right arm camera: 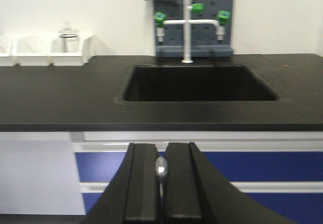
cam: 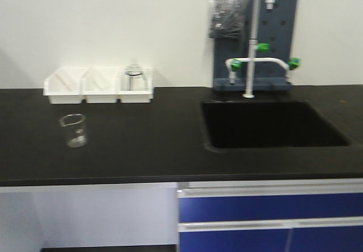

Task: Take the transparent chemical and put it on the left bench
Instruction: 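Drive the base to the bench with white bins, holding the vial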

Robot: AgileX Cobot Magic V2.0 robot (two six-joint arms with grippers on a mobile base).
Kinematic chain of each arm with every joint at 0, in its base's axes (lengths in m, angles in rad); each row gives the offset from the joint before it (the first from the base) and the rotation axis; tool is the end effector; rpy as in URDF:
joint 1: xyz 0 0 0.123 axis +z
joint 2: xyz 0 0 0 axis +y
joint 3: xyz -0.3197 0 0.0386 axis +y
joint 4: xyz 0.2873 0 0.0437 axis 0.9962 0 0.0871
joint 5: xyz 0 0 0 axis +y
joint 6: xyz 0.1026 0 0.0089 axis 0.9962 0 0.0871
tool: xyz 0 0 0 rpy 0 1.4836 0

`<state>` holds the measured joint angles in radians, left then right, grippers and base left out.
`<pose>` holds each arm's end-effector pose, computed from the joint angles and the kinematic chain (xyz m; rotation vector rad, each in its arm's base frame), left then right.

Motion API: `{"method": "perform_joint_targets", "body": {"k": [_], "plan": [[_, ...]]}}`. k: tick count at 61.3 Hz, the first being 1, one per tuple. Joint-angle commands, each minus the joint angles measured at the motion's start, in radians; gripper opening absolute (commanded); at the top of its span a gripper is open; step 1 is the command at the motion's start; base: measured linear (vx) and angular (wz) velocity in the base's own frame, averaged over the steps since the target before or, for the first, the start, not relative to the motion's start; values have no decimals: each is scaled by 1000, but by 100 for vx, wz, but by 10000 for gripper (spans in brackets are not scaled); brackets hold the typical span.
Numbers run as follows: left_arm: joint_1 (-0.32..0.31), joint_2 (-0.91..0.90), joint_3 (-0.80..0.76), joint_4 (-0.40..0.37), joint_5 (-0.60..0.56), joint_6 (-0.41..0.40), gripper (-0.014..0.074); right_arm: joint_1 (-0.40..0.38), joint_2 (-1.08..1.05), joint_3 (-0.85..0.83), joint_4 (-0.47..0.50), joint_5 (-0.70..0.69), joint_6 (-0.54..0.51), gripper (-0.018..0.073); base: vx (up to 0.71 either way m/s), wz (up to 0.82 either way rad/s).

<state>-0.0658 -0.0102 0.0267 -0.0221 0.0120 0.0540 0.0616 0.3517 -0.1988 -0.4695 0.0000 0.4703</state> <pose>0.0706 -0.0047 0.2033 0.0741 1.5103 -0.0274 0.1063 0.0065 0.2620 -0.0497 1.6360 0.0478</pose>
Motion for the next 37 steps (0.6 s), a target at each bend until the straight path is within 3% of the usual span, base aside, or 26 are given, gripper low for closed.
{"method": "perform_joint_targets", "body": {"k": [1, 37], "plan": [[-2, -19, 16, -1, -78, -8, -3, -5, 7, -31, -8, -78, -1, 10, 12, 55], [-2, -19, 16, -1, -78, -8, -3, -5, 7, -31, -8, -78, -1, 10, 21, 39]]}}
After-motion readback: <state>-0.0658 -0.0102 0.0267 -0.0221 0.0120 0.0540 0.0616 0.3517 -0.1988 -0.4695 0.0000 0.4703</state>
